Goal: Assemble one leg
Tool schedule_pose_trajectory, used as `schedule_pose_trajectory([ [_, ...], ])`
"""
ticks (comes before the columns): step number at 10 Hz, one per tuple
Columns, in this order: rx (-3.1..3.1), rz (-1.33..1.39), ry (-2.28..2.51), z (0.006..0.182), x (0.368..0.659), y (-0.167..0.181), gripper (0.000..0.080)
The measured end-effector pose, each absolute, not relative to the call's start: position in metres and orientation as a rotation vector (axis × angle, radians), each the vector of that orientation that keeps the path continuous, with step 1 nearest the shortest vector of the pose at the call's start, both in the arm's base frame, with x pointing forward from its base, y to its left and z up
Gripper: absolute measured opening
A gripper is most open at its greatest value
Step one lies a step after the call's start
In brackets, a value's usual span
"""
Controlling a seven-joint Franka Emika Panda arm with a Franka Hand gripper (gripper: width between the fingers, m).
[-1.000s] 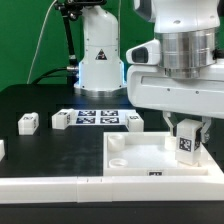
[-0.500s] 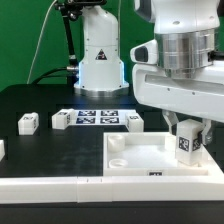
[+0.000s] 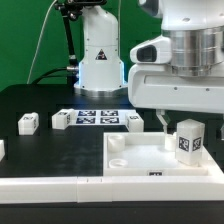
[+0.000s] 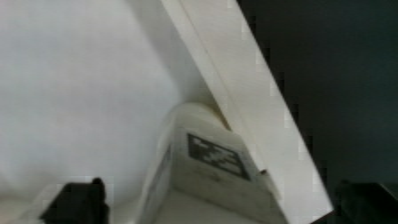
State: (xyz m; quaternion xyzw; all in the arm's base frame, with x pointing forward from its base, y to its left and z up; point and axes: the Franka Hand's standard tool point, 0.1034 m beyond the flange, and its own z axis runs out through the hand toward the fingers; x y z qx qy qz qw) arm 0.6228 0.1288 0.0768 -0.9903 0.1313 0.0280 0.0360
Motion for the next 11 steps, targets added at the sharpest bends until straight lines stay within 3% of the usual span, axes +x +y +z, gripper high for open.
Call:
schedule_pose_trajectory([
  [4, -3.058, 0.078, -0.264, 0.0765, 0.6268, 0.1238, 0.0649],
  [8, -3.007, 0.076, -0.636, 0.0753, 0.6255, 0.1217, 0.0649],
  [10, -3.007, 0.076, -0.635, 0.0751, 0.6254, 0.1217, 0.0418],
  [11, -3.007, 0.076, -0.634, 0.0751, 0.6254, 0.1216, 0.0418],
])
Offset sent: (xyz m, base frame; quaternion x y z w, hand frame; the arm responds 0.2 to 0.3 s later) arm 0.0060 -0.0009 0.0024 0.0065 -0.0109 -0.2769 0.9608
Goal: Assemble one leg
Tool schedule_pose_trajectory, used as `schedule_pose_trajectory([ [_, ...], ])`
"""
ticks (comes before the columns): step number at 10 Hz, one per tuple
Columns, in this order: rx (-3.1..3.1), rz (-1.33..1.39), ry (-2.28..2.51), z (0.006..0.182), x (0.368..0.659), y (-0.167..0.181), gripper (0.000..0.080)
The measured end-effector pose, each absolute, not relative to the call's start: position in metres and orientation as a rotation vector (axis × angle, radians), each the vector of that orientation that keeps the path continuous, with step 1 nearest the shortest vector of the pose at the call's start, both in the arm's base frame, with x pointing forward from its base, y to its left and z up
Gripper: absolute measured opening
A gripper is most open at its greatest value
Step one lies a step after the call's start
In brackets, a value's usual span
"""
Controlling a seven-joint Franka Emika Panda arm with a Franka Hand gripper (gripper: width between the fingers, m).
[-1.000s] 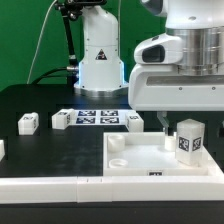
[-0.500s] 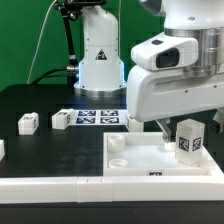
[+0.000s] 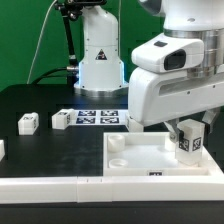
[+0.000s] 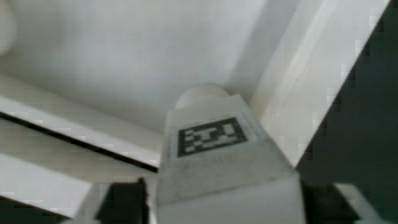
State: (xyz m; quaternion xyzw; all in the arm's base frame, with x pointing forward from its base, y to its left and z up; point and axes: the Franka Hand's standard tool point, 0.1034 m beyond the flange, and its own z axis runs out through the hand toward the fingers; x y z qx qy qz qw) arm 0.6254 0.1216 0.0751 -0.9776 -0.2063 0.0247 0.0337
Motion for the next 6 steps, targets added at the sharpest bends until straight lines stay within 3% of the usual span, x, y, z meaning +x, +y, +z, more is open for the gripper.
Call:
schedule_pose_trajectory([
  [1, -3.011, 0.076, -0.615, 0.0751, 0.6255, 0.1216, 0.0291],
  [3, -3.019, 0.077, -0.579, 0.0751, 0.6255, 0.1215, 0.0291],
  [6, -3.074, 0.097, 0.046, 0.0746, 0.6244, 0.1205, 0.0291],
])
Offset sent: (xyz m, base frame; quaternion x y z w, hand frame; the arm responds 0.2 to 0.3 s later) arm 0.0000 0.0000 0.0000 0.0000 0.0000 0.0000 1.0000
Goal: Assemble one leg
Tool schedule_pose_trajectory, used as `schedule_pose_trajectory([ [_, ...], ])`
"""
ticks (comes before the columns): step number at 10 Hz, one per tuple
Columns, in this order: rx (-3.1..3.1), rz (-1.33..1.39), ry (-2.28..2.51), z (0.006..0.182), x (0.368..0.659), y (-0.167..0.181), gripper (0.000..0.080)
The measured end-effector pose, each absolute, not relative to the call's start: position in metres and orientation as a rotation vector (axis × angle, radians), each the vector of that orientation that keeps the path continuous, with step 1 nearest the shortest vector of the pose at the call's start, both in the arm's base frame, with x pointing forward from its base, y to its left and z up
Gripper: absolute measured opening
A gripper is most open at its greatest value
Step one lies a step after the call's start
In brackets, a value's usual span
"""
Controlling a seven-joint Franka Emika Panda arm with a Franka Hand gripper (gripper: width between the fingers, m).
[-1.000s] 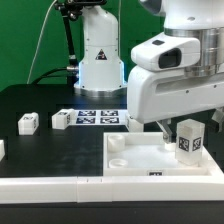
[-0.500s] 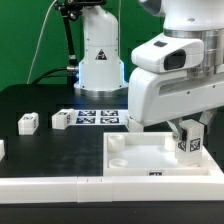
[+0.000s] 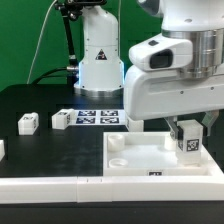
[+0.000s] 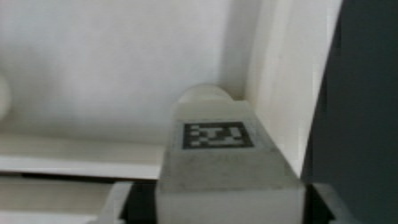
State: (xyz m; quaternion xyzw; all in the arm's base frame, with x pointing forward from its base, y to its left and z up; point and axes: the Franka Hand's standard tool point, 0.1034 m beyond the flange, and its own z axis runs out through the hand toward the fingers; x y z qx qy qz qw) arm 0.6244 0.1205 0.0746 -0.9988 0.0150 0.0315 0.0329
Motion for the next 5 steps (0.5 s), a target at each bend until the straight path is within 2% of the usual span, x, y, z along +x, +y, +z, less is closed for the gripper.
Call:
schedule_pose_trajectory([
  [5, -2.914, 0.081, 1.090, 0.0737, 0.6240, 0.1208, 0.0292],
])
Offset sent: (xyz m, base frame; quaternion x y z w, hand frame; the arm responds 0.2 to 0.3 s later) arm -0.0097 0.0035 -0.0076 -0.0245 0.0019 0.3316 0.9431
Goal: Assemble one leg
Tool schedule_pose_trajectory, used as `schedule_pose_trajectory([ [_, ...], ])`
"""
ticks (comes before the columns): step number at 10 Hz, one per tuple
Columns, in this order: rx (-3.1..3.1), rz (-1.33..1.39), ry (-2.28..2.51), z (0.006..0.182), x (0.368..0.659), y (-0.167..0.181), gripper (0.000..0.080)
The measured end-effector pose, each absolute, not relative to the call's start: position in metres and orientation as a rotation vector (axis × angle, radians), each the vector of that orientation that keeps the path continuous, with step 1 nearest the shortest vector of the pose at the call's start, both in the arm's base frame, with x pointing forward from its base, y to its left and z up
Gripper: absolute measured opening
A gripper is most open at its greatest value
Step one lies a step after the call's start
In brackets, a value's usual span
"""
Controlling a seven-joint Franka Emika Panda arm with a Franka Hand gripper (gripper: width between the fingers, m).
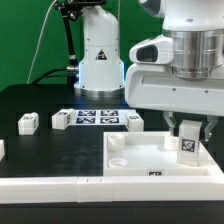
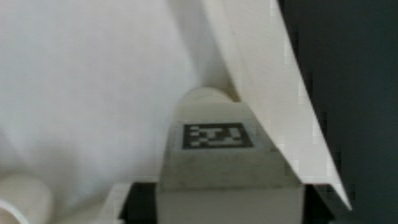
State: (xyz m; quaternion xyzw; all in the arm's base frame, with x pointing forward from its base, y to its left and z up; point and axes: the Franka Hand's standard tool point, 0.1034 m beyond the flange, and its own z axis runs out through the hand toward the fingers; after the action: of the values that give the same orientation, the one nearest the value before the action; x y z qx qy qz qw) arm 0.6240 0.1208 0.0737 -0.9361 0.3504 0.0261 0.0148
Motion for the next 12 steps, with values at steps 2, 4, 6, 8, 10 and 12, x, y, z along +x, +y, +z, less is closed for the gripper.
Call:
schedule_pose_trajectory([
  [2, -2.783, 0.085, 1.402, 0.0735, 0.6238, 0.1207, 0.0292],
  [4, -2.665, 0.096, 1.607, 0.0734, 0.6237, 0.1213, 0.0292],
  [6, -2.688, 0.096, 1.567, 0.0734, 0.6238, 0.1217, 0.0399],
  [8, -2.796, 0.090, 1.360, 0.0736, 0.6238, 0.1223, 0.0618],
  [10, -2.935, 0.084, 1.003, 0.0738, 0.6234, 0.1255, 0.0640],
  [12, -3.046, 0.070, 0.600, 0.0735, 0.6239, 0.1236, 0.0648],
])
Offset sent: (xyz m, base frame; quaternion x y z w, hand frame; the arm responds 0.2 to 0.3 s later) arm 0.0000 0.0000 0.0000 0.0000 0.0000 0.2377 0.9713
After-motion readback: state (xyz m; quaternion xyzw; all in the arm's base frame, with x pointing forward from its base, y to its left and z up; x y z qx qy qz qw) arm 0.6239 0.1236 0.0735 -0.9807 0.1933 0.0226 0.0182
